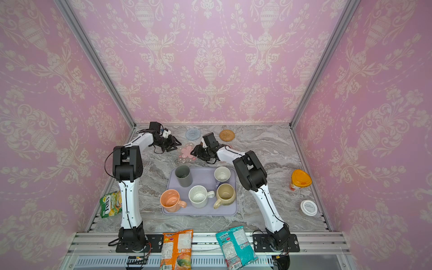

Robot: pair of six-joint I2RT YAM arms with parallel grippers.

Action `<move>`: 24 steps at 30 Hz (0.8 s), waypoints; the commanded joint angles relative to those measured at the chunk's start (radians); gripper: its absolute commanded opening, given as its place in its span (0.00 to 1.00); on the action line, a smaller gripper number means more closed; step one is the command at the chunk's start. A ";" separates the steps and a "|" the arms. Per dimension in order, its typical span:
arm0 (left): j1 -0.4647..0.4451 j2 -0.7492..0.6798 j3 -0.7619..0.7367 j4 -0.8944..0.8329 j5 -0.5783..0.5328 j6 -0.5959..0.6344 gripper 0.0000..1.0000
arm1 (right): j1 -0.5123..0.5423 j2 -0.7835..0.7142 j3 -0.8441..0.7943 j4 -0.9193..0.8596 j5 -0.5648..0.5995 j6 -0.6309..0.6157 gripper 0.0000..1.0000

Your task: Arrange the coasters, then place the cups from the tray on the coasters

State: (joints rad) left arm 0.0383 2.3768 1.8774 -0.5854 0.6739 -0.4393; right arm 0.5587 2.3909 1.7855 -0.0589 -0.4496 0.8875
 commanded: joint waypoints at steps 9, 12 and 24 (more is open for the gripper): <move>-0.019 -0.016 -0.046 -0.081 -0.077 -0.017 0.49 | -0.005 0.045 0.063 -0.113 0.004 -0.038 0.57; -0.018 -0.019 -0.064 -0.064 -0.080 -0.028 0.49 | -0.005 0.060 0.079 -0.111 0.003 -0.033 0.58; -0.003 0.014 -0.048 -0.015 -0.067 -0.087 0.49 | -0.005 0.101 0.132 -0.131 0.007 -0.025 0.57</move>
State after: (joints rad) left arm 0.0334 2.3562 1.8503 -0.5671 0.6411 -0.4889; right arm 0.5510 2.4371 1.8961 -0.1661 -0.4572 0.8757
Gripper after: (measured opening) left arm 0.488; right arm 0.573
